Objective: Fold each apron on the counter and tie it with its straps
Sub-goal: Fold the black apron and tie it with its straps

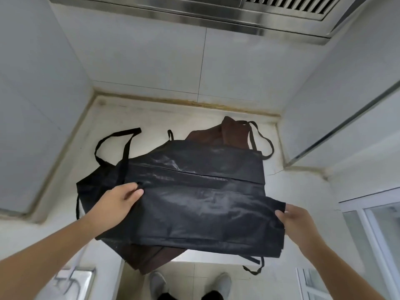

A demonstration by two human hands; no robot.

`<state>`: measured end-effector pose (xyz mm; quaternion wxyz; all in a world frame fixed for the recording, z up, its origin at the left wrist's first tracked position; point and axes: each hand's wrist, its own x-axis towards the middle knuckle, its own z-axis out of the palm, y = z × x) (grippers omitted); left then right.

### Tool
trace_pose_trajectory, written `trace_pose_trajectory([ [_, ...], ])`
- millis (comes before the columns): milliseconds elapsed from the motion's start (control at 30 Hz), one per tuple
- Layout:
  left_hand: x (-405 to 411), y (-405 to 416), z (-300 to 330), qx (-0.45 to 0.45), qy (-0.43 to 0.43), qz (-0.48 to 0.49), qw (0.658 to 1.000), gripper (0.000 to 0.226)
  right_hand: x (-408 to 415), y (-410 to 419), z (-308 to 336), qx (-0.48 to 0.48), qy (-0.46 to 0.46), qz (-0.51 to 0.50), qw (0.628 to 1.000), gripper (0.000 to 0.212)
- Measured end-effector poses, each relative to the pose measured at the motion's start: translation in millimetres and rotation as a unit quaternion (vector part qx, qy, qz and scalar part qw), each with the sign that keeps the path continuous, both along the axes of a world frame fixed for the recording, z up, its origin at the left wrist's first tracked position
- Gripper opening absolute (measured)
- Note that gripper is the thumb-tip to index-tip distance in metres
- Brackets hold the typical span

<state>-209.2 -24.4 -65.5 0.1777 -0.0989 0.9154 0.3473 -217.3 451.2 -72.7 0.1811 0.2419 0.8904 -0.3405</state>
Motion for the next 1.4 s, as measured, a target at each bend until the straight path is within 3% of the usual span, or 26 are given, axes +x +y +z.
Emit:
trace_pose_trajectory([
  [200,-74.7,8.8,-3.4,0.003,0.032,0.026,0.999,0.035,-62.9,-7.1,-8.7,-0.043,0.051,-0.038,0.997,0.027],
  [367,-151.4,22.0,-9.0,0.001,0.112,0.077,0.991,0.018,-135.1,-4.0,-16.3,-0.079,0.127,-0.085,0.985,0.018],
  [433,-171.7,21.1,-15.2,-0.030,0.142,0.102,0.984,0.024,-149.3,-5.4,-22.7,-0.121,0.162,-0.122,0.972,0.013],
  [500,-171.0,16.6,-25.9,-0.132,0.177,0.101,0.970,0.035,-149.5,-7.6,-34.3,-0.115,0.127,-0.130,0.977,0.032],
  [567,-154.4,16.4,-42.3,-0.183,0.183,0.059,0.964,0.036,-137.0,-5.5,-49.3,-0.030,0.077,-0.126,0.989,0.051],
  [667,-124.1,9.6,-75.7,-0.182,0.150,-0.034,0.971,0.034,-101.5,-4.5,-63.7,0.057,0.027,-0.108,0.992,0.038],
  [767,-97.0,3.6,-93.6,-0.185,0.058,-0.046,0.980,0.044,-67.7,-10.6,-71.8,0.088,-0.051,-0.058,0.993,0.028],
  [867,-85.1,-2.9,-107.7,-0.206,0.025,-0.049,0.977,0.058,-53.0,-20.0,-77.4,0.112,-0.070,-0.009,0.991,0.026],
  [1100,-85.2,-10.2,-103.4,-0.210,-0.010,-0.002,0.978,0.095,-44.6,-25.3,-72.2,0.194,-0.193,0.013,0.962,0.055],
  [1267,-82.5,-14.4,-102.1,-0.177,-0.056,0.016,0.982,0.100,-31.8,-19.9,-77.6,0.150,-0.145,0.025,0.978,0.037],
  [1400,-80.8,-17.3,-95.8,-0.139,-0.067,0.040,0.987,0.083,-28.4,-12.5,-74.1,0.131,-0.071,0.001,0.989,0.023],
])
